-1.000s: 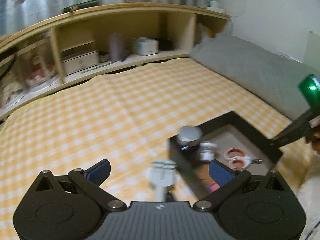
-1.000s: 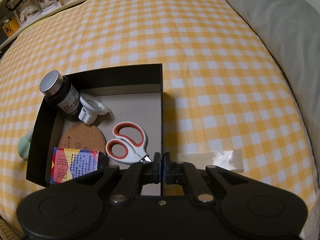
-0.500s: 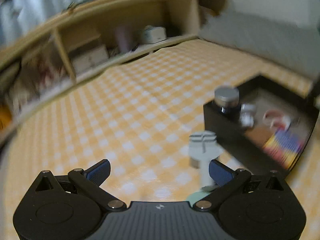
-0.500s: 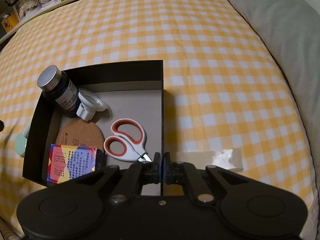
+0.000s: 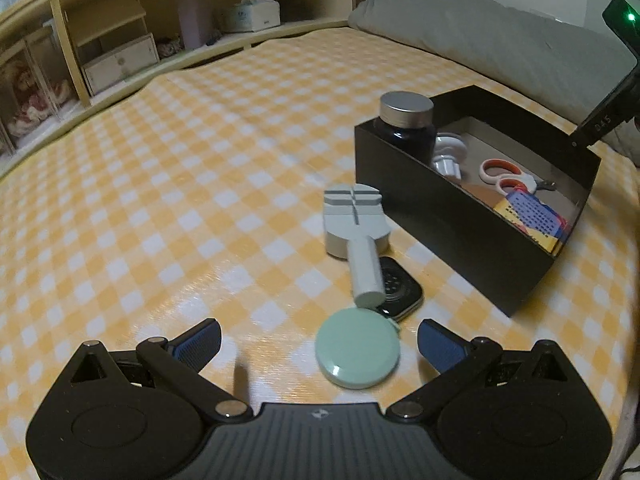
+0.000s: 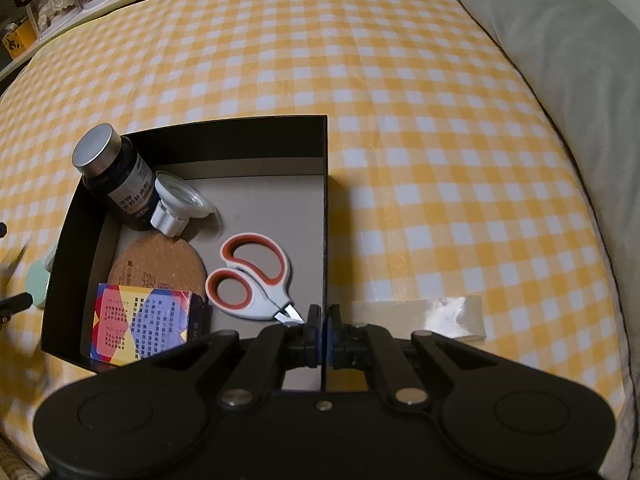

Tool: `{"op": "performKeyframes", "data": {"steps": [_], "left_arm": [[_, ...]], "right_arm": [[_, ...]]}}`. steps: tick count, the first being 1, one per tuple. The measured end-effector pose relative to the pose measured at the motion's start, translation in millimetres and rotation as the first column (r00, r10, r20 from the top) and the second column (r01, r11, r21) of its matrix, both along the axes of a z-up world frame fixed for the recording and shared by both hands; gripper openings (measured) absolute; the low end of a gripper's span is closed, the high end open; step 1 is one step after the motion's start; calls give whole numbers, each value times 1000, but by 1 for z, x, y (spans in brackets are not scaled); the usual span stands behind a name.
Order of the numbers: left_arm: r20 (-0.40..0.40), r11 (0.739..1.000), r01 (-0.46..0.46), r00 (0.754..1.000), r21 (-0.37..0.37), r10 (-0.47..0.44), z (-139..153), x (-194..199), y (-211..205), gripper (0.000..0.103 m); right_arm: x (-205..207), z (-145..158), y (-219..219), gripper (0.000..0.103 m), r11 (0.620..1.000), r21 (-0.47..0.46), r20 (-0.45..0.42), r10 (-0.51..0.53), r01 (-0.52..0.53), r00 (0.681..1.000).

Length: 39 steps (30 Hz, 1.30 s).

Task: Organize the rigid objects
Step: 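Grasp the mint-green round case with the left tool and lift it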

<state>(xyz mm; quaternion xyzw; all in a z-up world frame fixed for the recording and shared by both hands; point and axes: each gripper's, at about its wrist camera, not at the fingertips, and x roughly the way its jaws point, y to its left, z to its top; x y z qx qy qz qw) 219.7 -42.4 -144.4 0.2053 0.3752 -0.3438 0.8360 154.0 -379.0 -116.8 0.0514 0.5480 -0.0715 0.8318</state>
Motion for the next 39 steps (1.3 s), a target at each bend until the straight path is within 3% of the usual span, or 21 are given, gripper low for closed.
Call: {"op": "performKeyframes", "data": {"steps": [10,16,18,29,39], "left_arm": [[-85,999,2,996,-42,-5,-8,-1,-10,85],[-98,1000,14,995,-17,-15,-11,-3,-15,55],[-111,1000,11,994,-8,-11,-14,-1,-14,51],[-111,999,34,993,6,-33,-13,-2,-14,51],[-94,993,26,995,-119,-38,26,-6,-14,51]], "right_arm": [[1,-3,0,3,1000,-3,-3,1,-1,1000],[1,-3,1,3,1000,-3,-3,1,-1,1000],[1,-3,1,3,1000,-3,-3,1,-1,1000],[1,-4,0,3,1000,-5,-4,2,-2,1000],[1,-4,0,3,1000,-4,-4,1,-1,1000]]}}
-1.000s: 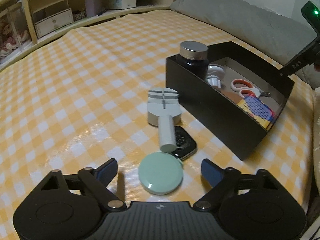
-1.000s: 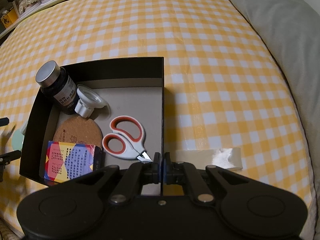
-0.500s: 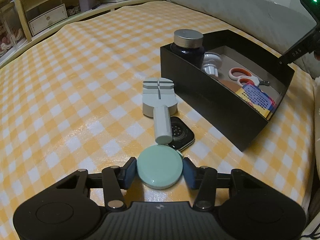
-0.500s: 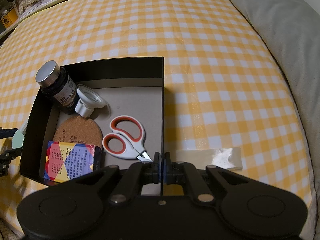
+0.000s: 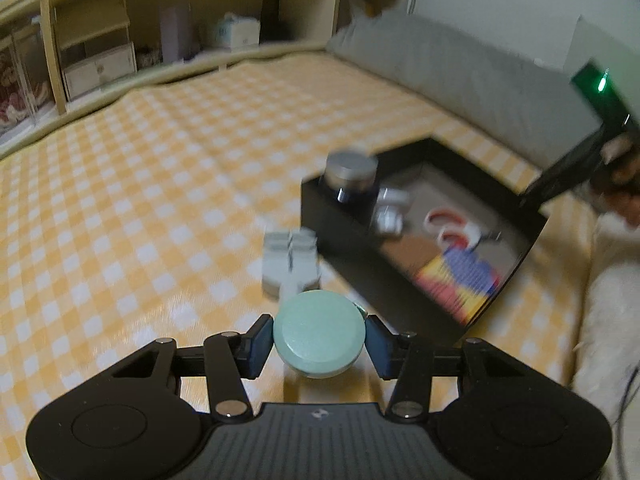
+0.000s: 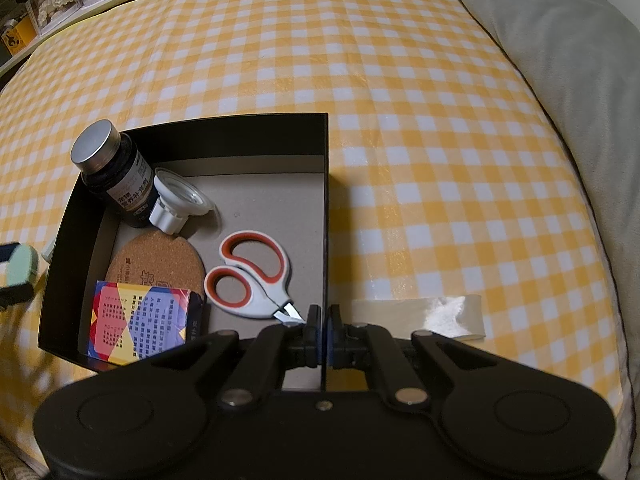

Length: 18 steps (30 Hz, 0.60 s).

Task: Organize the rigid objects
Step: 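Grasp the mint-green round case with the left tool and lift it, then lower the mint-green case into the black box and open the left tool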

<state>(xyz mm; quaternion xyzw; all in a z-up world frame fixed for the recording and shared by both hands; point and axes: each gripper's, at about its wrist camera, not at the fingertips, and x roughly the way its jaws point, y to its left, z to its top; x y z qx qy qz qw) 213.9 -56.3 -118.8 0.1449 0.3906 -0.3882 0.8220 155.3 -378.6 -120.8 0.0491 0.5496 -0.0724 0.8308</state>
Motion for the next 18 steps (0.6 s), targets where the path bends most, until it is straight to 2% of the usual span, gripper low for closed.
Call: {"op": "performKeyframes", "data": {"steps": [8,18], "left_arm": [[22,992,13,1000,-122,-11,39,-11,-20,51],[67,986,86,995,-146,-76,55,-16,-96,51]], "right_arm": [[0,-2,-1,3,1000,-2,-2,2,-2,1000],[1,1,1,3,1000,0,-1,1,-1,1000]]}}
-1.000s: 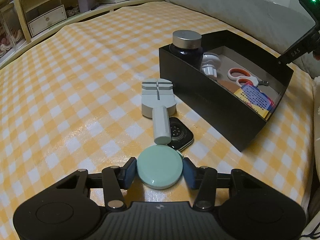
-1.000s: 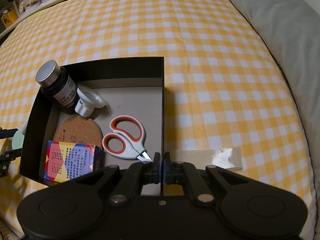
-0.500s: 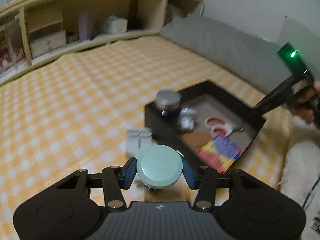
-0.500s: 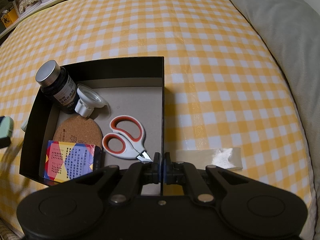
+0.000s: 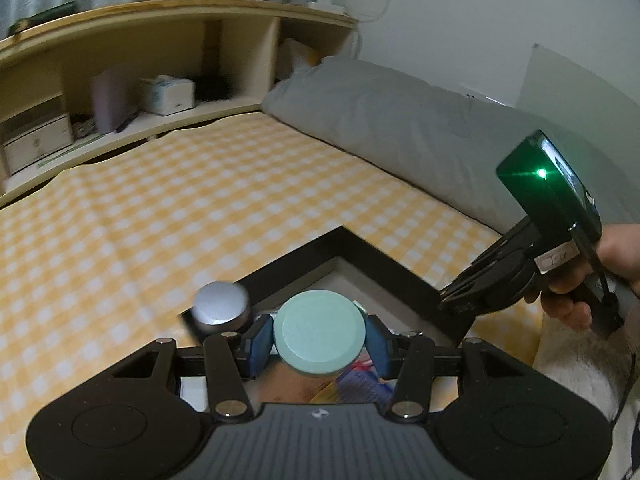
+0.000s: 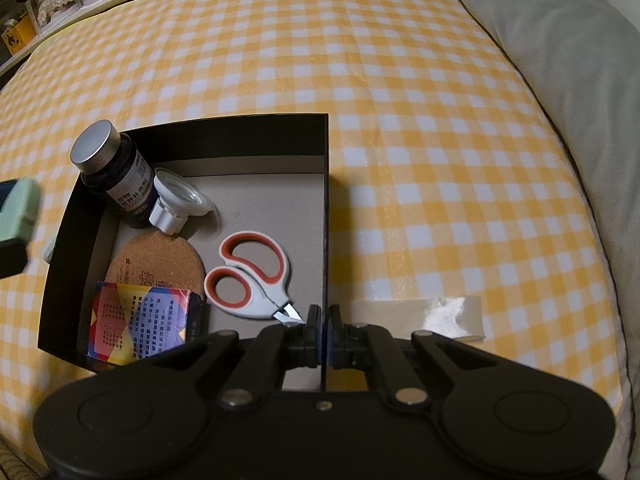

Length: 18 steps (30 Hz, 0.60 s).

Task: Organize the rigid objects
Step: 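Lower the mint-green case into the black box and open the left tool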

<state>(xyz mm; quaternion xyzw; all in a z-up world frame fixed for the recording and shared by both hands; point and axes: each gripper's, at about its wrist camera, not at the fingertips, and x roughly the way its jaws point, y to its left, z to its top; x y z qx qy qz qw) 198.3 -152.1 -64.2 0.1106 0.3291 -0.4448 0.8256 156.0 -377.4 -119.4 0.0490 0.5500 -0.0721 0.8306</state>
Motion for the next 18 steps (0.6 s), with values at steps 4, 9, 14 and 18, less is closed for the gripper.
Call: {"op": "performKeyframes", "data": {"steps": [4,9,14,18], "left_arm": [[5,1000,29,1000,12,-29,-9,-5,-25,51],[12,997,60,998,37,-61,-28,-13,-53,51],[13,993,109,994,52,-109,-43,-25,-74,51],[-1,989,140,990,52,-140,-51,-31,-84,53]], "right_arm": [[0,-3,-2,3,1000,2,0,4,-4,1000],[0,-3,-1,3,1000,5,0,1,-1,1000],[0,-3,-2,3,1000,5,0,1,-1,1000],[-1,-3,-2,3,1000,2,-1,3,-3,1000]]}}
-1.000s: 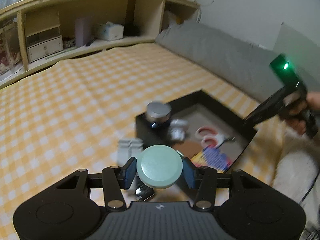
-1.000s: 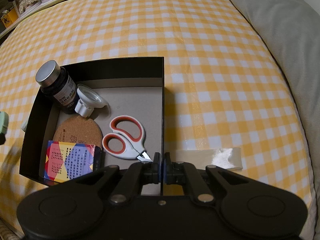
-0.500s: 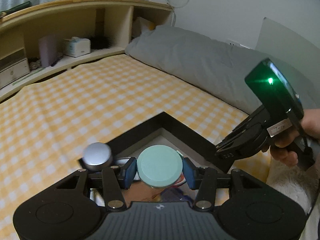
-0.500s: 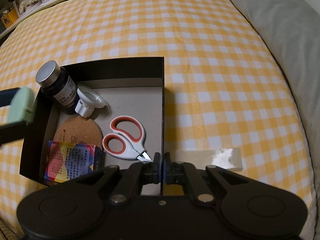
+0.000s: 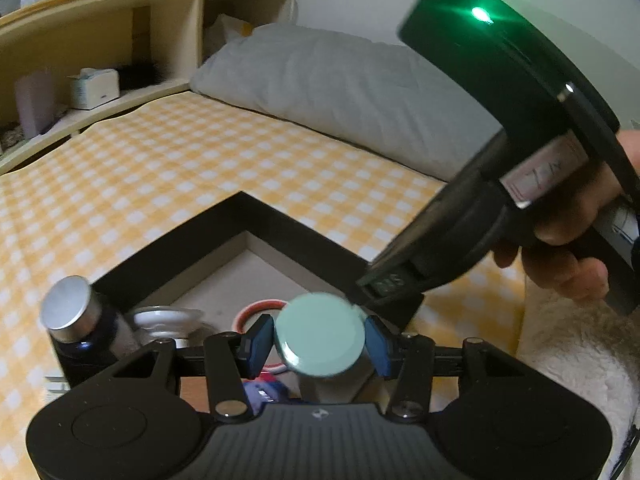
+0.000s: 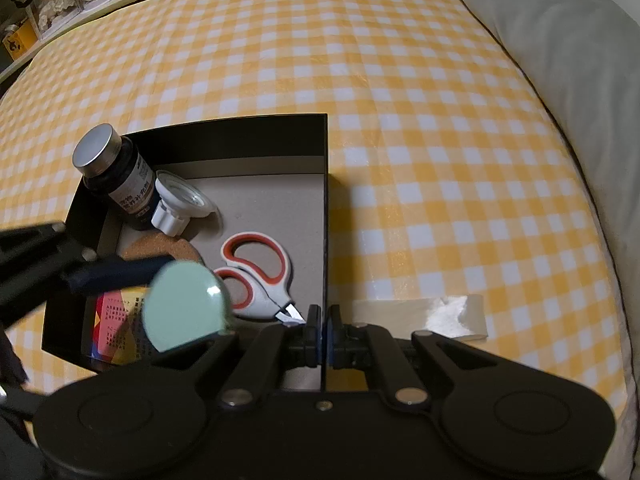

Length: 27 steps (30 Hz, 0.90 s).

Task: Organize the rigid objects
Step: 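Lower the mint-green case into the black box and open the left tool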

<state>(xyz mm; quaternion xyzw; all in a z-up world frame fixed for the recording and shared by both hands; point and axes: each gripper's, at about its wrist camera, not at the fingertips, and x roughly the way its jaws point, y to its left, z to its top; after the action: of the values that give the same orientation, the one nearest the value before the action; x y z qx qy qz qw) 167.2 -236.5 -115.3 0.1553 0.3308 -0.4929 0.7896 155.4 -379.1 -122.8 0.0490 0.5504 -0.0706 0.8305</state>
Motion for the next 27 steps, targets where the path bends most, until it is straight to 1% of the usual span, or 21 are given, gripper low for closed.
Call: {"op": "performKeyframes", "data": {"steps": [2,3,5,6,8,11,14,23,27], "left_arm": [[-2,1000,11,1000,-5,-11,-2,-3,-3,59],[2,1000,7,1000,-1,-7,-3,-4,-4,61],[8,1000,0,1000,3,0,-3,-4,-4,70],[8,1000,-3,1000,1,3,-2,-5,-3,73],[0,1000,-17,1000,-4,17,-2,-2,0,83],[-22,999,-31,999,-10,31,-1,3,5,95],[-35,999,-35,999,-13,34,0,5,8,102],[-34,998,-59,998,27,60,2,3,9,103],[-18,998,-61,998,24,62,13,-1,15,103]], "right_arm": [[0,1,0,3,1000,0,-1,0,0,1000],[0,1,0,3,1000,1,-1,-1,1,1000],[0,1,0,3,1000,2,-2,-1,1,1000],[1,0,0,3,1000,1,-1,0,0,1000],[1,0,0,3,1000,0,-2,0,0,1000],[1,0,0,3,1000,2,-2,-1,1,1000],[1,0,0,3,1000,3,-2,-1,1,1000],[1,1,0,3,1000,1,-2,-1,1,1000],[1,1,0,3,1000,2,-2,-1,1,1000]]}}
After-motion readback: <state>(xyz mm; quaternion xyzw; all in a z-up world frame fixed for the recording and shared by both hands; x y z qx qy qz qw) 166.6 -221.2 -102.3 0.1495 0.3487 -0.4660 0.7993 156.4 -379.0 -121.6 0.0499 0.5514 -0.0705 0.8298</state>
